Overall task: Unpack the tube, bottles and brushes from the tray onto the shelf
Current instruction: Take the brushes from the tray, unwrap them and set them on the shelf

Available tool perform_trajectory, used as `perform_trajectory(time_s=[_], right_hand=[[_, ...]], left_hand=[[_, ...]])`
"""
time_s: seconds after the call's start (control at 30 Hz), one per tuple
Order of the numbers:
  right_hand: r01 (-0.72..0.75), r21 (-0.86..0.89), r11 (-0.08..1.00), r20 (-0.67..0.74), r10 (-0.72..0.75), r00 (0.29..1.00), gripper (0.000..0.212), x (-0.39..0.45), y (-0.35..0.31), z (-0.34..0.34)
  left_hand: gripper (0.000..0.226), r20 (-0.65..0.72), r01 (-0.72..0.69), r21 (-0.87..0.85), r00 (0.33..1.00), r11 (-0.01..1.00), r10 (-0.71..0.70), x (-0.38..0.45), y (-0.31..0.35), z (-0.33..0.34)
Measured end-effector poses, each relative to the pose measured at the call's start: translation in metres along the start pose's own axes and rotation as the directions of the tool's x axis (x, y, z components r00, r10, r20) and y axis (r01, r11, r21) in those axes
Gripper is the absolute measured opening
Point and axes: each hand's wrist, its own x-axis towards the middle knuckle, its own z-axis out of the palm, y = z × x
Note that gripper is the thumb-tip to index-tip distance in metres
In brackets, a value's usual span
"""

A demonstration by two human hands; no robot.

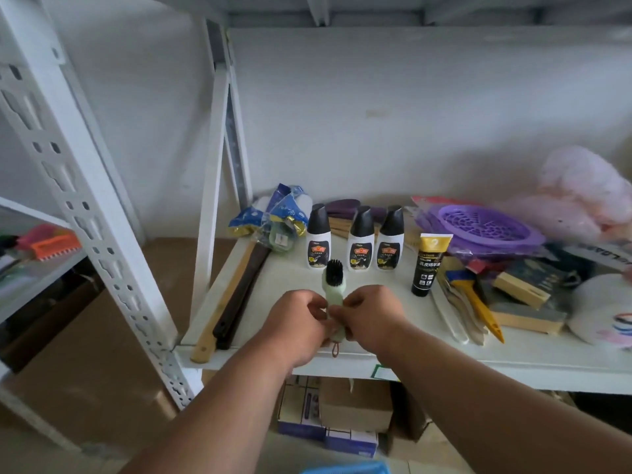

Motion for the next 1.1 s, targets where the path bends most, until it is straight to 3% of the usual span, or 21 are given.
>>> perform_trajectory(time_s=[0.27,0.43,0.6,0.8,0.97,1.1], right_hand=[[0.005,-0.197,0.98,0.015,-0.002,1.0,0.036,0.016,0.0,0.009],[0.064,-0.456,0.888,0.047,-0.048,0.998,0.047,0.016,-0.006,0.01],[0.055,-0.491,0.87,0.014,-0.056,0.998,0.047,0.013,-0.005,0.011],[0.076,-0.323,0.943,-0.054,-0.098,0.994,0.042,-0.01,0.005,0.004],[0.297,-0.126,0.947,-0.106,-0.31,0.945,0.01,-0.075,0.029,-0.005],[0.322,-0.043,0.946,-0.053,-0.324,0.945,0.01,-0.105,0.075,0.019]], left_hand=[[0.024,0.001,-0.006,0.094,1.0,0.996,0.005,0.023,-0.023,0.007],[0.021,-0.019,-0.052,0.214,0.998,0.976,0.057,0.022,-0.024,0.01],[0.016,-0.031,-0.035,0.225,0.999,0.974,0.043,0.018,-0.023,0.014],[0.037,-0.065,-0.016,0.186,0.997,0.983,0.029,-0.008,-0.016,0.006],[0.002,-0.222,-0.084,0.03,0.971,0.996,0.088,-0.068,-0.023,0.021],[0.013,-0.295,-0.054,-0.226,0.955,0.973,-0.015,-0.109,-0.064,0.075]])
